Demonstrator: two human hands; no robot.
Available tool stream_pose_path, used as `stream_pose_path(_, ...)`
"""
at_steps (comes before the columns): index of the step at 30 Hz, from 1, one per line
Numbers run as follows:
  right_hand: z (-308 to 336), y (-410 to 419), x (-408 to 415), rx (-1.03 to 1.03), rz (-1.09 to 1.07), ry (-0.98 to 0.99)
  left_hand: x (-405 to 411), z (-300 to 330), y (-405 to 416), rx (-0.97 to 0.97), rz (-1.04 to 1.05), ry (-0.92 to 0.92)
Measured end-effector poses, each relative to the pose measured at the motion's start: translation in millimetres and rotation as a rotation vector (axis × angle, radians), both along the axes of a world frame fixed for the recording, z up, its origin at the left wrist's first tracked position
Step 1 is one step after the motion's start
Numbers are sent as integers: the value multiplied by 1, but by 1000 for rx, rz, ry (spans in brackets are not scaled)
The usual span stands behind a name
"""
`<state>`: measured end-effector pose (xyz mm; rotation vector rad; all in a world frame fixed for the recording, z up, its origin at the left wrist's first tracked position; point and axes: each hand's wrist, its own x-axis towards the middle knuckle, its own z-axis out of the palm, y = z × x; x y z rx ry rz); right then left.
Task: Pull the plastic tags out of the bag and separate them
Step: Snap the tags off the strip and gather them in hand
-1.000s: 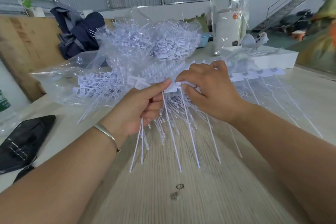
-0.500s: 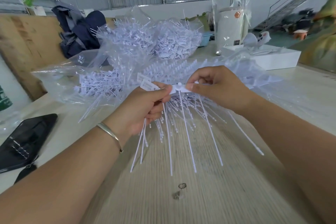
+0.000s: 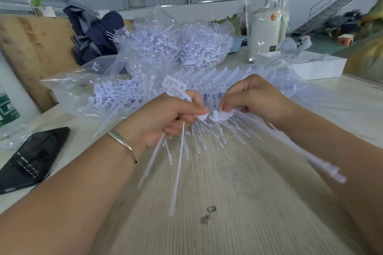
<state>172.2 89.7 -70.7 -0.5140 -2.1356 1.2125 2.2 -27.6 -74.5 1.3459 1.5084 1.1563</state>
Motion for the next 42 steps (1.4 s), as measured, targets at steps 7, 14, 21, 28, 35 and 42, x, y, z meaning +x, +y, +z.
stream_pose_path(7, 2, 7, 10, 88, -98, 56, 0, -7, 2, 11, 86, -273)
stream_pose_path(14, -7, 2, 1, 190, -102, 47, 1, -7, 8, 85, 116, -480)
stream_pose_path(21, -10, -8, -6, 249, -40, 9, 8, -12, 10, 105, 152, -343)
stream_pose_path(28, -10, -7, -9, 782, -196, -138, 5, -8, 8, 80, 178, -227)
stream_pose_path(35, -7, -7, -8, 622, -137, -44, 2, -12, 8, 138, 296, -79)
stream_pose_path(42, -7, 3, -3, 533, -130, -132, 0, -11, 9, 76, 261, -192)
